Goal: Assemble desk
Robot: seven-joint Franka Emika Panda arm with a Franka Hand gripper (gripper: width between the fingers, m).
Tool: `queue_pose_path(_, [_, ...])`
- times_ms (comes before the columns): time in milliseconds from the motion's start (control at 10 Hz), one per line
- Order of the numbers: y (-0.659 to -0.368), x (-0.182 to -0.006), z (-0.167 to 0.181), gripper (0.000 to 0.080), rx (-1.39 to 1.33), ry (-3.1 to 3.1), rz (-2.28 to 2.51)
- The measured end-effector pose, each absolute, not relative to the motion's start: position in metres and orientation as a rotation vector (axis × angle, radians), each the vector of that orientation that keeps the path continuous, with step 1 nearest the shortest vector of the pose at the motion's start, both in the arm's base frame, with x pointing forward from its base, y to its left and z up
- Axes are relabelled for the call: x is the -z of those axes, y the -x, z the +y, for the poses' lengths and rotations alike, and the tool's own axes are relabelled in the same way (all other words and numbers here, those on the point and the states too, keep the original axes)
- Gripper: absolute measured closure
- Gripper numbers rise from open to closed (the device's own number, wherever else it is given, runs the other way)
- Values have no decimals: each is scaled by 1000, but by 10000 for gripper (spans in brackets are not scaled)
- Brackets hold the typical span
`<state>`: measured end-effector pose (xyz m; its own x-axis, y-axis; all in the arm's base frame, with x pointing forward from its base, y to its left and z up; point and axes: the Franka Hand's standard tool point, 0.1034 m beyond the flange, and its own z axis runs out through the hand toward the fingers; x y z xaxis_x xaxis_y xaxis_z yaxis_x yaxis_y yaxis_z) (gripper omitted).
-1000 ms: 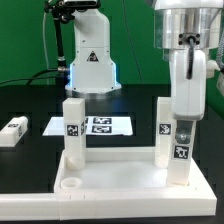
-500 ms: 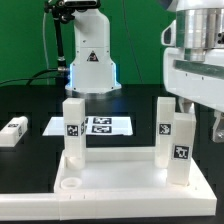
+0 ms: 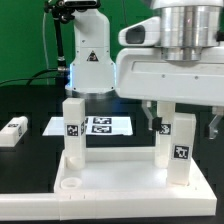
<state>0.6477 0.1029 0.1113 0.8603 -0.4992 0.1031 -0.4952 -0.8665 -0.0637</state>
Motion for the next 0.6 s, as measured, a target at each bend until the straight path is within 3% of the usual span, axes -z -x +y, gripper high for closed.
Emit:
queue_pose_path(300, [-648, -111, 101, 151, 182, 3013, 759])
queue_pose_path(400, [-648, -110, 100, 284, 181, 3014, 759])
queue_pose_path(500, [-648, -110, 100, 284, 178, 2987, 836])
queue_pose_path(600, [-648, -110, 101, 423, 175, 2940, 973])
